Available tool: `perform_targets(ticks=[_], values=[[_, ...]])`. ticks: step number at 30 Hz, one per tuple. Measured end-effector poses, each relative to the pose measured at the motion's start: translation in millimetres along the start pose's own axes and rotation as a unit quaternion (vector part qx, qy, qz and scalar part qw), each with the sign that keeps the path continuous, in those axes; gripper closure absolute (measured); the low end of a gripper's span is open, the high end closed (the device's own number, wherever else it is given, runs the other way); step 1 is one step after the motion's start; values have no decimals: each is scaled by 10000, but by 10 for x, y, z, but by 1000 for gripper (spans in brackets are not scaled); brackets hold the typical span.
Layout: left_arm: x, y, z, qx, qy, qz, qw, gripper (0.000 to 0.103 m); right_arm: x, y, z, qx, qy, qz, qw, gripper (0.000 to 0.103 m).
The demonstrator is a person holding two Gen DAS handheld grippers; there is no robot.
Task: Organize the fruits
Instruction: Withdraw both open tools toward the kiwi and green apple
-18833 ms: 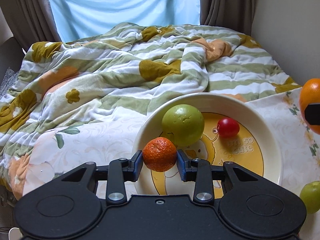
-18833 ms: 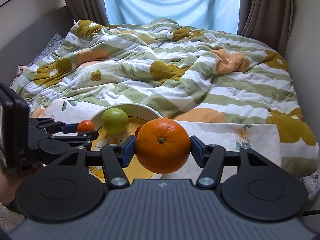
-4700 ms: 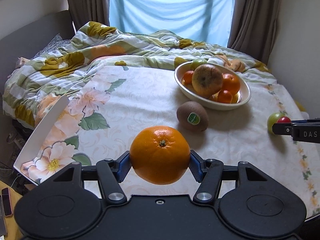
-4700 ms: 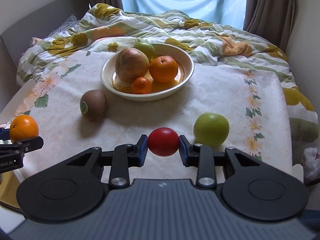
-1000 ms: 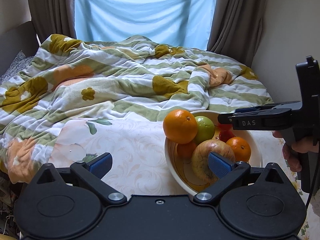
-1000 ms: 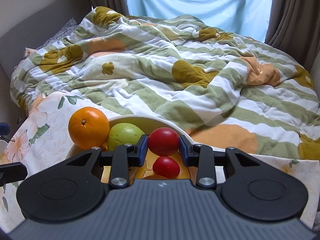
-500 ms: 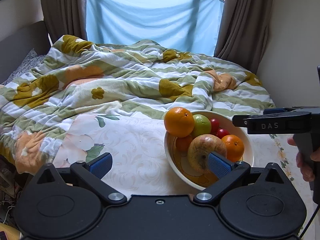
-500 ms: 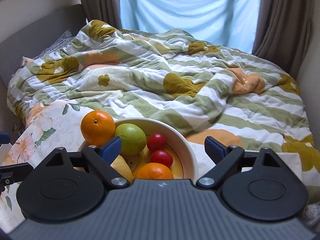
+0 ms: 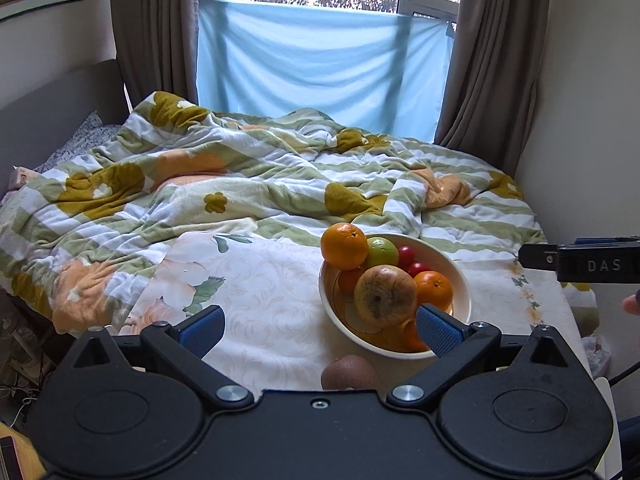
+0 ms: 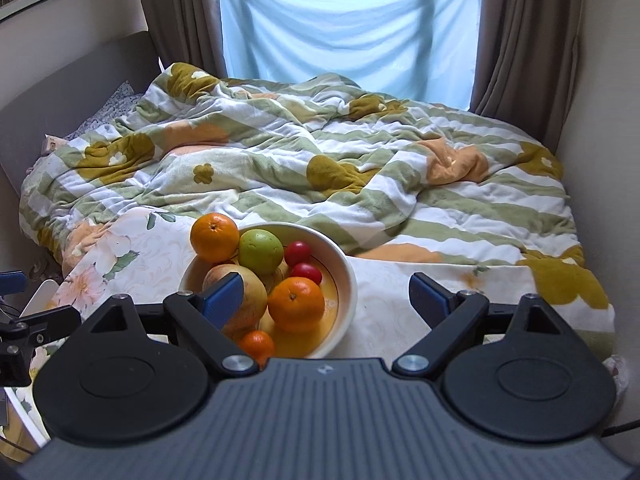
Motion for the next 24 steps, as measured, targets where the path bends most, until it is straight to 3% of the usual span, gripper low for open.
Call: perform_targets(ticks=[12, 24], values=[[322, -327, 476, 299, 96, -187, 9993, 0, 184, -397, 821, 189, -71, 30, 9998, 0], [404, -815, 107, -19, 96, -201, 9998, 0, 352, -1071, 816, -115, -99, 181, 9997, 0]])
Point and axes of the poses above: each gripper's, at about its wrist camera, not at the fingertips, and z roughly against the way its jaws point, x to its right, y to its top, the point moved 2 cm from there along -z, roughly the way its jaws point, and after that the axes turned 10 degrees about x, right-handed, at the moved point
